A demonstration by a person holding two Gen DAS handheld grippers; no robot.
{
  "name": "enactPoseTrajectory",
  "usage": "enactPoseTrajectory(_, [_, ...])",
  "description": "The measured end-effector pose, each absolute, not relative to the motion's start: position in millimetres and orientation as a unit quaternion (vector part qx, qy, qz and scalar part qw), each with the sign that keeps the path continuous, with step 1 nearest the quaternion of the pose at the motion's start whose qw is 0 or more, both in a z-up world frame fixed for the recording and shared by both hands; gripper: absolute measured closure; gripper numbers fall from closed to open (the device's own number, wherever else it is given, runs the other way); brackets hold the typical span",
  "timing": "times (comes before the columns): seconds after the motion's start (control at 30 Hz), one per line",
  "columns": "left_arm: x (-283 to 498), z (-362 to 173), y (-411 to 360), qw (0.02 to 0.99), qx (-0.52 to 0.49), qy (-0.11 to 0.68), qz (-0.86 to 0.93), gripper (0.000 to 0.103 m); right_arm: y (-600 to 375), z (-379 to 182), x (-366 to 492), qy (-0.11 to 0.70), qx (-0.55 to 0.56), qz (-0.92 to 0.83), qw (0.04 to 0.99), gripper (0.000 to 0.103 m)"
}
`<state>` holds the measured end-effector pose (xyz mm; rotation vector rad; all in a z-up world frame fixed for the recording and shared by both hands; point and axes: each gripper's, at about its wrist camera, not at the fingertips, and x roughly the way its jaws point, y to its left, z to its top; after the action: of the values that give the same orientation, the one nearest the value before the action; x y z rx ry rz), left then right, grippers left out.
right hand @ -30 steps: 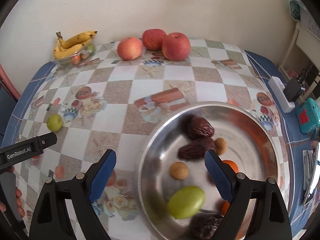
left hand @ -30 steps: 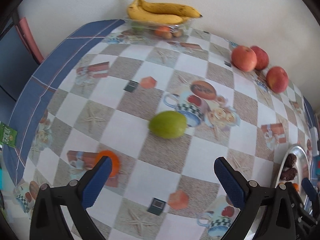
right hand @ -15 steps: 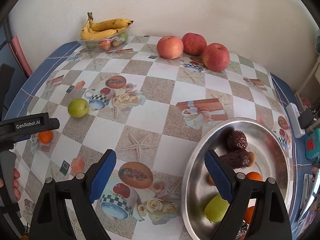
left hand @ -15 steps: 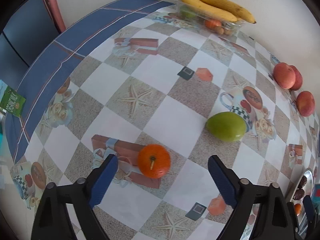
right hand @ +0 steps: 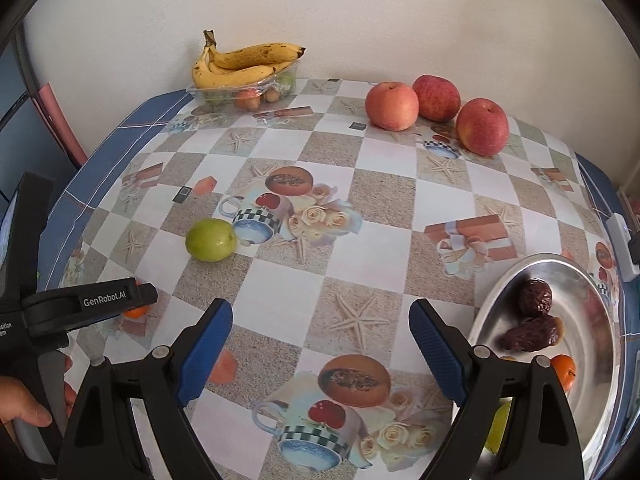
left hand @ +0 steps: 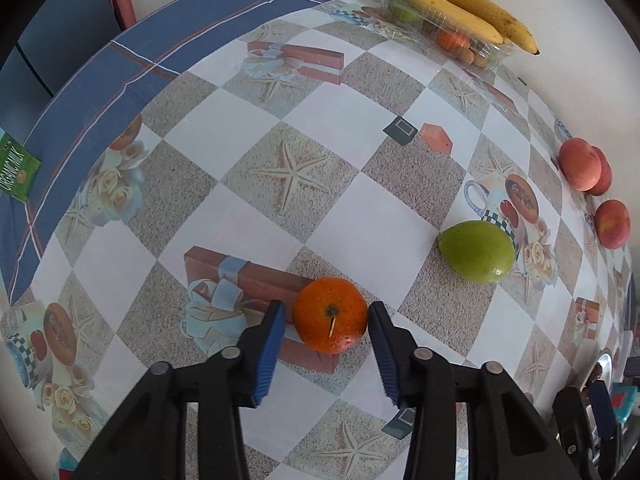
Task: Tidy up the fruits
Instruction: 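Grasp a tangerine with the left tool while the right tool moves to a green pear, then grasp the green pear with the right tool while the left tool holds the tangerine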
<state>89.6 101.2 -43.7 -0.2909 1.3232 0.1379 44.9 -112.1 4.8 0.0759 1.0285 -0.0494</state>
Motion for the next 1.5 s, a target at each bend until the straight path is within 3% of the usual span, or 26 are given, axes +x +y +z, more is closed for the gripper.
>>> enactPoseTrajectory(0.67, [114.2, -31.3, 130.0, 0.793, -0.200, 0.572, 0.057, 0.065, -97.5, -3.6, 67.2, 0.495, 0.057, -0.016, 0.867, 0.013])
enactPoseTrajectory(1.2, [138.7, -42.4, 158.0, 0.790, -0.214, 0.570, 0.071, 0.065, -31.2, -41.0, 119.0, 0.503, -0.047, 0.031, 0.862, 0.013])
enactPoseTrajectory(1.33, [139.8, -41.2, 159.3, 0.792, -0.210, 0.568, 0.072, 0.065, -21.2, -50.4, 127.3, 0.506, -0.059, 0.034, 0.860, 0.028])
enactPoseTrajectory(1.43, [140.3, -41.1, 158.0, 0.793, -0.207, 0.568, 0.073, 0.065, -16.7, -52.2, 129.1, 0.503, -0.069, 0.032, 0.861, 0.031])
enactPoseTrajectory(1.5, [140.1, -41.0, 157.9, 0.793, -0.207, 0.568, 0.074, 0.065, -15.9, -50.1, 128.9, 0.501, -0.063, 0.037, 0.862, 0.043])
